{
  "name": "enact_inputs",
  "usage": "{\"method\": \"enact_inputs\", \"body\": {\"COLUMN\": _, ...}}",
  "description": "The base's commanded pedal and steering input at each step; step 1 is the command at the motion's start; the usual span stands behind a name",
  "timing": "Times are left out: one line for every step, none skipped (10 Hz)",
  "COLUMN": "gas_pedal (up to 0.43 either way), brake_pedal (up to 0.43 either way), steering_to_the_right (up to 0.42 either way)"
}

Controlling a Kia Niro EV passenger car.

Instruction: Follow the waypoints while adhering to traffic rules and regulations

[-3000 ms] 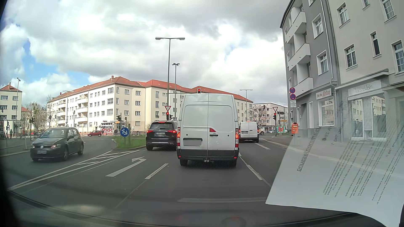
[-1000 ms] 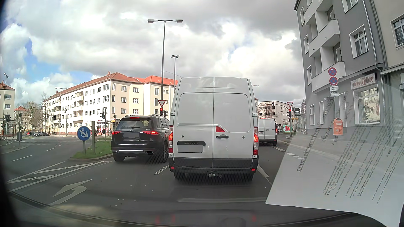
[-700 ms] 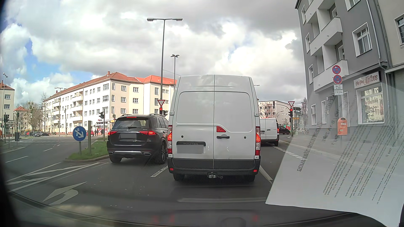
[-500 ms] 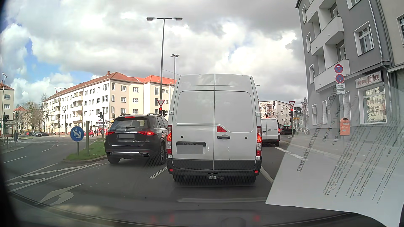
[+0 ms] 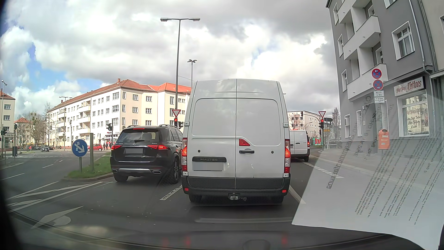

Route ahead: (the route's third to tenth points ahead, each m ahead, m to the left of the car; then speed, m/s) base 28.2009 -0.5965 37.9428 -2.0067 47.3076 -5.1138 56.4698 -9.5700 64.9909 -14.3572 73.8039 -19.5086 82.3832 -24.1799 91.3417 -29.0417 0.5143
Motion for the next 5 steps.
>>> {"method": "enact_inputs", "body": {"gas_pedal": 0.000, "brake_pedal": 0.226, "steering_to_the_right": -0.010}}
{"method": "enact_inputs", "body": {"gas_pedal": 0.000, "brake_pedal": 0.226, "steering_to_the_right": -0.010}}
{"method": "enact_inputs", "body": {"gas_pedal": 0.000, "brake_pedal": 0.226, "steering_to_the_right": -0.009}}
{"method": "enact_inputs", "body": {"gas_pedal": 0.000, "brake_pedal": 0.226, "steering_to_the_right": -0.009}}
{"method": "enact_inputs", "body": {"gas_pedal": 0.000, "brake_pedal": 0.226, "steering_to_the_right": -0.009}}
